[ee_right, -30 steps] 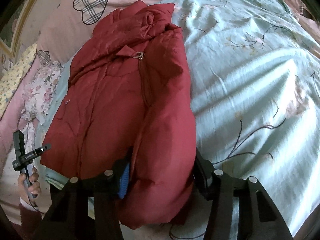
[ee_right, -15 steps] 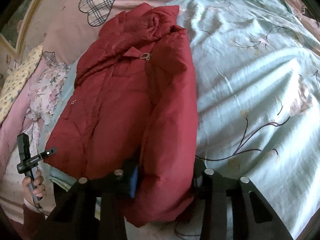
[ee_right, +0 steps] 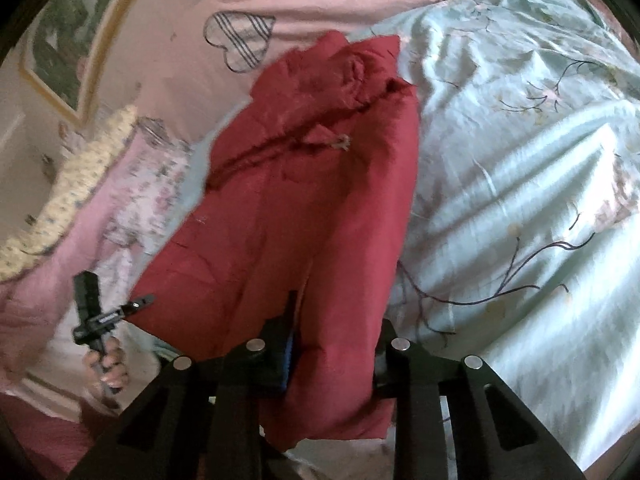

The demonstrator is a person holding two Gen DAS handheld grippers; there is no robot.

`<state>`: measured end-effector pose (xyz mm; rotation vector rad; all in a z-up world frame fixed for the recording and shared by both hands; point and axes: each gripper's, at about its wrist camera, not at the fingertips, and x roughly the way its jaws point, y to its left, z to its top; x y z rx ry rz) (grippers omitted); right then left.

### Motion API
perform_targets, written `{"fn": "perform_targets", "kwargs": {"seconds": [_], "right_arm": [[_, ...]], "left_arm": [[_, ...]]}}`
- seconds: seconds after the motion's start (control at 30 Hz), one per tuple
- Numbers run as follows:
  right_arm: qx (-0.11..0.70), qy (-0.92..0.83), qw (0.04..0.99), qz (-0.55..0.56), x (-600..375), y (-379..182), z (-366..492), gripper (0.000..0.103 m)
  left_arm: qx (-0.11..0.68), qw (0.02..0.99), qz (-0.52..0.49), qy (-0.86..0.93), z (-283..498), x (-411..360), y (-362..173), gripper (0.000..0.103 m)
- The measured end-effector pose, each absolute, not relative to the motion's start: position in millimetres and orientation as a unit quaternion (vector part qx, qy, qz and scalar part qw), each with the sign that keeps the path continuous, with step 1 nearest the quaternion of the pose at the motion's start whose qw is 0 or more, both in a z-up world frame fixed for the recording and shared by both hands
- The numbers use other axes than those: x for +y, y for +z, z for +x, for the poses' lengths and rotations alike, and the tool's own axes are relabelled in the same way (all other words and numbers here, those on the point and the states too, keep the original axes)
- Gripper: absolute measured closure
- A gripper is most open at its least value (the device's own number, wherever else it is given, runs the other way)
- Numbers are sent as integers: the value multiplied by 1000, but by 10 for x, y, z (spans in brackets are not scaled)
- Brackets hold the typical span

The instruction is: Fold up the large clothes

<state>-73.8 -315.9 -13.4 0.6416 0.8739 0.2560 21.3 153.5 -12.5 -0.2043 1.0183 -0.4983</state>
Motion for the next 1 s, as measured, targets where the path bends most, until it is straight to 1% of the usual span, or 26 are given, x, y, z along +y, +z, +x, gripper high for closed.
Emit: {"fn": "perform_targets", "kwargs": {"seconds": [0.23,0.57,0.77,1.0], "right_arm": [[355,162,859,333,-3193,130,-682,79],[297,160,874,350,-3324,346,-406,79],[285,141,882,348,-3389,419,-168,79],[281,120,892,334,-3428,476,65,79]], "left_arm": [[426,862,-121,-247,333,1641,288,88],[379,883,-136,-241,614,1618,568,88],[356,897,-126,-230,814,1529,711,88],[356,900,-125,-217,1090,1452,757,88]]}}
